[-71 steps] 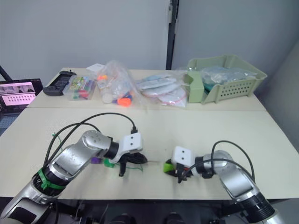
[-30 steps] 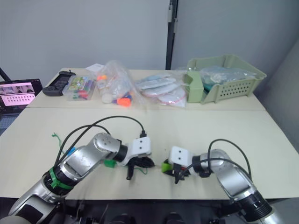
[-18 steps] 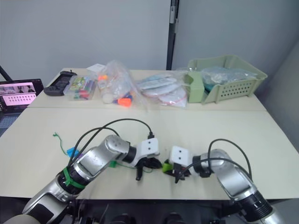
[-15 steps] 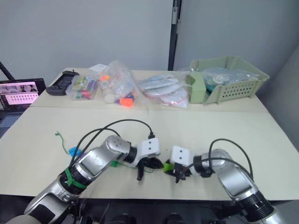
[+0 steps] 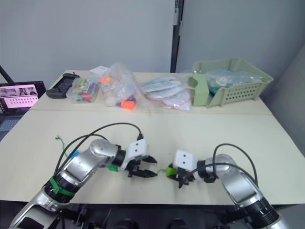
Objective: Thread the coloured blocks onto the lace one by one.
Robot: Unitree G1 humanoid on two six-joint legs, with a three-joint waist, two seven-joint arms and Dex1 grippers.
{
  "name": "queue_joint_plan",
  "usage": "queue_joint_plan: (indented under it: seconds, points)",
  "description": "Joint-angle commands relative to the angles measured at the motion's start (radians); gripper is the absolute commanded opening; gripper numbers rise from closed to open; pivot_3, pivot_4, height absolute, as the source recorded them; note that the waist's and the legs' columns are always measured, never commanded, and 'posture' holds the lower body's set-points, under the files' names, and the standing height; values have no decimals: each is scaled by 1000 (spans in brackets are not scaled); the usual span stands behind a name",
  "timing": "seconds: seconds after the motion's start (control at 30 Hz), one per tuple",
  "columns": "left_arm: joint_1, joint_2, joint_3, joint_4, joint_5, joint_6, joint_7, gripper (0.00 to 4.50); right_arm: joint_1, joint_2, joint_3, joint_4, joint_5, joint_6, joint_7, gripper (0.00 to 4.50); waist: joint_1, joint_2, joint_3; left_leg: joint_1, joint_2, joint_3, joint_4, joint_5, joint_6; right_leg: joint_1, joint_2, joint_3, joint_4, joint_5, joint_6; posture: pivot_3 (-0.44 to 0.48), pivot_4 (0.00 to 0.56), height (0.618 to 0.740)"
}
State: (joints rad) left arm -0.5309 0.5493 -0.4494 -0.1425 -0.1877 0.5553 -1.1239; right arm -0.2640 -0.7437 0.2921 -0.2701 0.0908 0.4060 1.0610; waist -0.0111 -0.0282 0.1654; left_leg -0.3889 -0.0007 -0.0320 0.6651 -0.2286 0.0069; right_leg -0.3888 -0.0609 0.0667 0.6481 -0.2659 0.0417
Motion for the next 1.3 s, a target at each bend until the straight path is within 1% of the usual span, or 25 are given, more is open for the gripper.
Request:
queue_joint_plan:
  seconds: [0.03, 0.23, 0.33, 0.37, 0.43, 0.47, 0.53, 0.77, 0.93, 1.03, 1.13, 1.3]
  points:
    - [22, -13, 17, 3, -4, -41, 10, 2664, 37, -32, 1, 3, -7, 9, 10, 1296, 2, 0, 0, 0, 0, 0, 0, 0, 0, 0, 0, 0, 0, 0, 0, 0, 150, 740]
    - [34, -75, -6, 78, 30, -78, 46, 2664, 40, -42, -3, -2, -1, 14, 11, 1296, 6, 0, 0, -1, -1, 1, 0, 0, 0, 0, -1, 0, -2, 1, 1, 0, 150, 740]
    - [37, -110, -21, 110, 47, -96, 59, 1824, 40, -44, -3, -9, 1, 20, 11, 1296, 7, 0, 0, -1, -1, 1, 0, 0, 0, 0, -1, 0, -2, 1, 1, 0, 150, 740]
    - [39, -119, -24, 114, 48, -99, 61, 1413, 40, -44, -3, -10, 2, 21, 10, 1296, 7, 0, 0, -1, -1, 1, 0, 0, 0, 0, -1, 0, -2, 1, 1, 0, 150, 740]
    - [41, -128, -23, 118, 53, -107, 62, 861, 40, -45, -2, -10, 2, 23, 10, 1296, 7, 0, 0, -1, -1, 1, 0, 0, 0, 0, -1, 0, -2, 1, 1, 0, 150, 740]
    - [41, -130, -21, 119, 55, -111, 61, 411, 40, -45, -2, -11, 1, 23, 9, 1296, 7, 0, 0, -1, -1, 1, 0, 0, 0, 0, -1, 0, -2, 1, 1, 0, 150, 740]
    - [42, -130, -18, 119, 57, -118, 59, 22, 41, -45, -1, -12, 1, 24, 9, 1296, 6, 0, 0, -1, -1, 1, 0, 0, 0, 0, -1, 0, -2, 1, 1, 0, 150, 740]
    - [29, -121, -16, 101, 57, -136, 42, 0, 44, -44, 4, -12, -5, 23, 6, 1296, 6, 0, 0, -1, 0, 1, 0, 0, 0, 0, -1, 0, -2, 1, 1, 0, 150, 740]
    - [0, -117, -41, 83, 84, -121, 32, 0, 40, -41, 9, -12, -6, 25, 5, 1296, 6, 0, 0, -1, -1, 1, 0, 0, 0, 0, -1, 0, -2, 1, 1, 0, 150, 740]
    - [-13, -127, -58, 78, 87, -103, 33, 0, 38, -41, 11, -12, -9, 27, 4, 1296, 5, 0, 0, -1, -1, 2, 0, 0, 0, 0, -1, 0, -2, 0, 1, 0, 150, 740]
    - [-35, -163, -78, 78, 89, -91, 38, 0, 36, -40, 14, -15, -10, 30, 3, 1296, 6, 0, 0, -1, -1, 2, 0, 0, 0, 0, 0, 0, -2, 0, 1, 0, 150, 740]
    - [-48, -197, -101, 84, 102, -76, 51, 0, 38, -39, 19, -20, -12, 34, 2, 1296, 3, 0, 0, -1, -1, 2, 0, 0, 0, 0, 0, 0, -2, 0, 1, 0, 150, 740]
